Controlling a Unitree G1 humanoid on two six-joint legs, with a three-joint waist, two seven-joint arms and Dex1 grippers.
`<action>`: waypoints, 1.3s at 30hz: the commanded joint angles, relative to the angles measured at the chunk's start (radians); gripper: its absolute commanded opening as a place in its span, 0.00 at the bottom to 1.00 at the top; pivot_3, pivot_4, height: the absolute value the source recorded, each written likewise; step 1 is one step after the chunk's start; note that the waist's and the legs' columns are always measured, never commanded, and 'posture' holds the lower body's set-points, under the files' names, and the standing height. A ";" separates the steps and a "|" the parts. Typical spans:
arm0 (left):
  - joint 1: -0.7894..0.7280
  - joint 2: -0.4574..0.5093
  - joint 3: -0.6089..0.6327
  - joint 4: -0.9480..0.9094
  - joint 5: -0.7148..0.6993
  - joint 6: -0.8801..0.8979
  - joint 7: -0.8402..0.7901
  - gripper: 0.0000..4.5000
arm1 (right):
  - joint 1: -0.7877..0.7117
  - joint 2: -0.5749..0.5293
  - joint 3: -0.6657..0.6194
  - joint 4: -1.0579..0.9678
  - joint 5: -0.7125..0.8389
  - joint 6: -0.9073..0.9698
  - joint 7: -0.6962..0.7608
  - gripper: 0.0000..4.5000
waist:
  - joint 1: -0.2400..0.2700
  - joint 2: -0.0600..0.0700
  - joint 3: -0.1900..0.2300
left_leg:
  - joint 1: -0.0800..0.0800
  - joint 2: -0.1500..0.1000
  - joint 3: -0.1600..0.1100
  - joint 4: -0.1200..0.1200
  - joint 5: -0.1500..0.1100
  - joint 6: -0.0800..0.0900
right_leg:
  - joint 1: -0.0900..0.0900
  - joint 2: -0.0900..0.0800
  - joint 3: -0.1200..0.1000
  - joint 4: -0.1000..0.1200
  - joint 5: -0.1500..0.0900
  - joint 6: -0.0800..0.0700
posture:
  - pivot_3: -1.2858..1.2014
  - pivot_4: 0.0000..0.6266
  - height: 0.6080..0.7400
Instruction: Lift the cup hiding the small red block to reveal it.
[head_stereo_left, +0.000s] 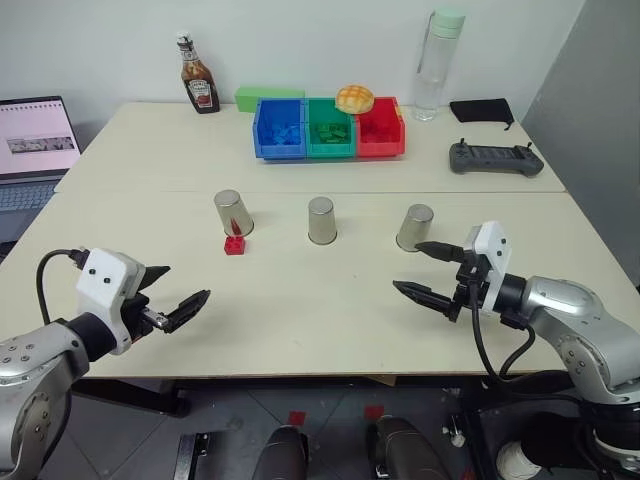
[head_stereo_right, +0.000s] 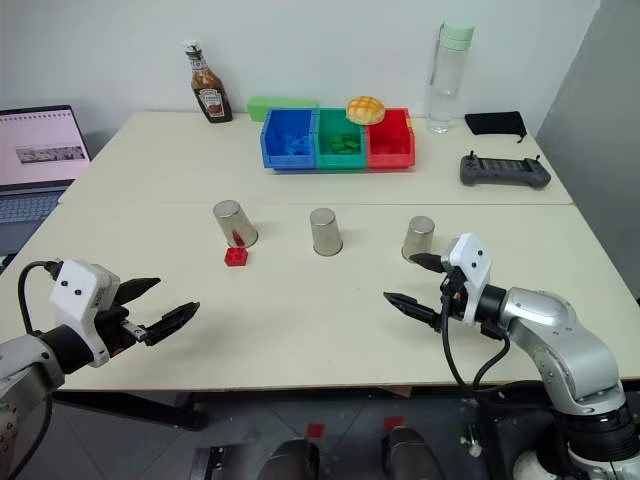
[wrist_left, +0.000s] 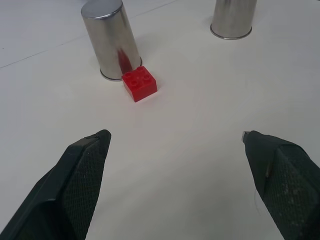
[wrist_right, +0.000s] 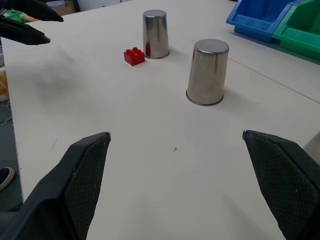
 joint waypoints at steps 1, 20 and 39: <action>-0.016 0.014 0.025 -0.015 -0.016 -0.007 -0.012 0.99 | 0.006 -0.007 -0.025 -0.016 0.004 -0.021 0.008 1.00 | 0.000 0.000 0.000 | 0.000 0.000 0.000 0.000 0.000 0.000 | 0.000 0.000 0.000 0.000 0.000 0.000 | 0.52 0.24 1.00; -0.058 0.039 0.008 -0.001 -0.009 0.025 -0.010 0.99 | 0.033 -0.008 -0.060 -0.040 0.017 -0.017 -0.008 1.00 | 0.000 0.000 0.000 | 0.000 0.000 0.000 0.000 0.000 0.000 | 0.000 0.000 0.000 0.000 0.000 0.000 | 0.52 0.24 1.00; -0.011 0.037 0.010 -0.004 -0.005 0.011 -0.021 0.99 | 0.035 -0.001 -0.072 -0.065 0.026 -0.014 -0.019 1.00 | 0.000 0.000 0.000 | 0.000 0.000 0.000 0.000 0.000 0.000 | 0.000 0.000 0.000 0.000 0.000 0.000 | 0.52 0.24 1.00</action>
